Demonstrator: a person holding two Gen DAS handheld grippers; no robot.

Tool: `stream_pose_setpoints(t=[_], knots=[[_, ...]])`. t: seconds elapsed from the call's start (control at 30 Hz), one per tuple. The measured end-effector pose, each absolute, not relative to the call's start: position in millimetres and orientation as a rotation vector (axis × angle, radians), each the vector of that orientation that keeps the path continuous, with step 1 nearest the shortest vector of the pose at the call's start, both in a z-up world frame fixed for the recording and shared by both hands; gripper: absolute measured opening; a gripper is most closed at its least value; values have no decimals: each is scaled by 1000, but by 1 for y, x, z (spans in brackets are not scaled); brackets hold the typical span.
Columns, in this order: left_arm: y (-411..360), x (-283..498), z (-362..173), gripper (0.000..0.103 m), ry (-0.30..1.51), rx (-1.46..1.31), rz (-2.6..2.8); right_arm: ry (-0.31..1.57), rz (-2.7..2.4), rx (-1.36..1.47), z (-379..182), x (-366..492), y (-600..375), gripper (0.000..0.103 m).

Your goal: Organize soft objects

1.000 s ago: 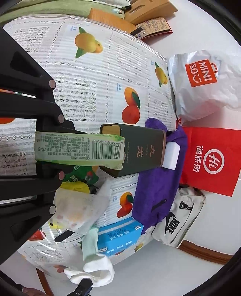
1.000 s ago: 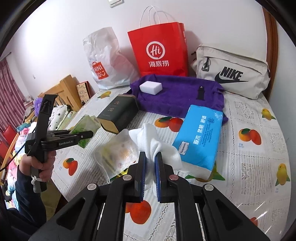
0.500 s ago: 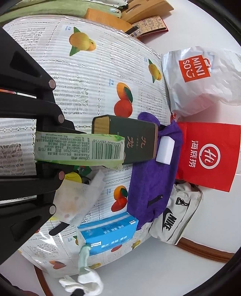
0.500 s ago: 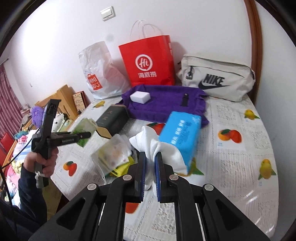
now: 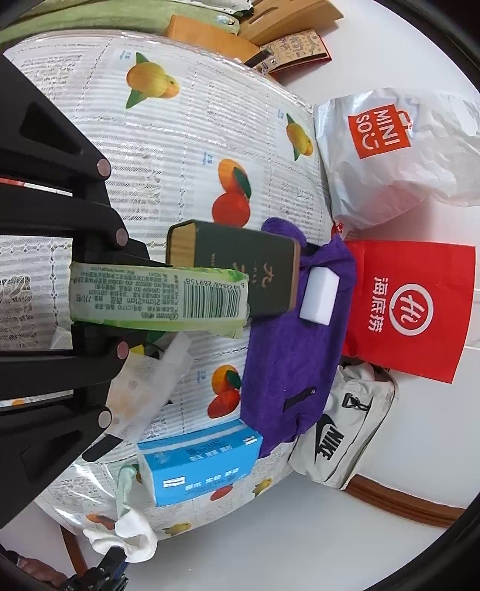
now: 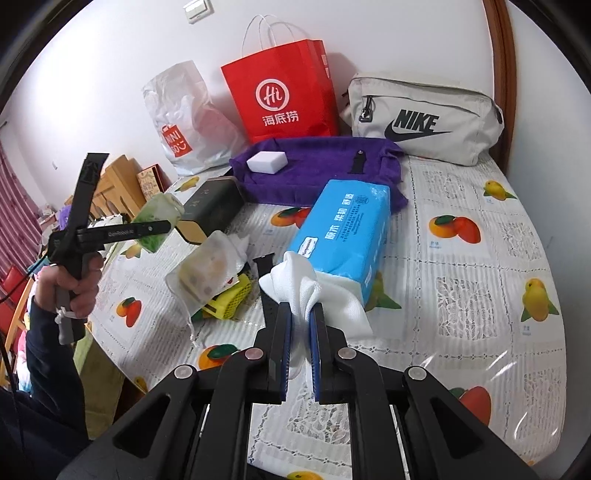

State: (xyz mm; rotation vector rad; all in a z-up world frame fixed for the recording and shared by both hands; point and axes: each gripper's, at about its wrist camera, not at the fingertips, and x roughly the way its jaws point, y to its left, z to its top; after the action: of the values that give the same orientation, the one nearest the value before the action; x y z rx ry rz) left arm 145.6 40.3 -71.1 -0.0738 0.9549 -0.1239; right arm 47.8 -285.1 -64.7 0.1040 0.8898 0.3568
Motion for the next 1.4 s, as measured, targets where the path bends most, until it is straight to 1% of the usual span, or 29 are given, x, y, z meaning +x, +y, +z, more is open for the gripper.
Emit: stream_pose_setpoints(t=[0.3, 0.53, 1.17, 1.4], knots=[[53, 163, -65, 16, 960, -96, -63, 888, 374, 106, -63, 66, -291, 9], [57, 181, -62, 16, 960, -110, -45, 850, 386, 105, -46, 81, -294, 9], [54, 241, -50, 16, 957, -110, -70, 776, 358, 90, -14, 186, -290, 9], [48, 263, -46, 16, 950, -100, -89, 771, 311, 76, -14, 224, -287, 9]])
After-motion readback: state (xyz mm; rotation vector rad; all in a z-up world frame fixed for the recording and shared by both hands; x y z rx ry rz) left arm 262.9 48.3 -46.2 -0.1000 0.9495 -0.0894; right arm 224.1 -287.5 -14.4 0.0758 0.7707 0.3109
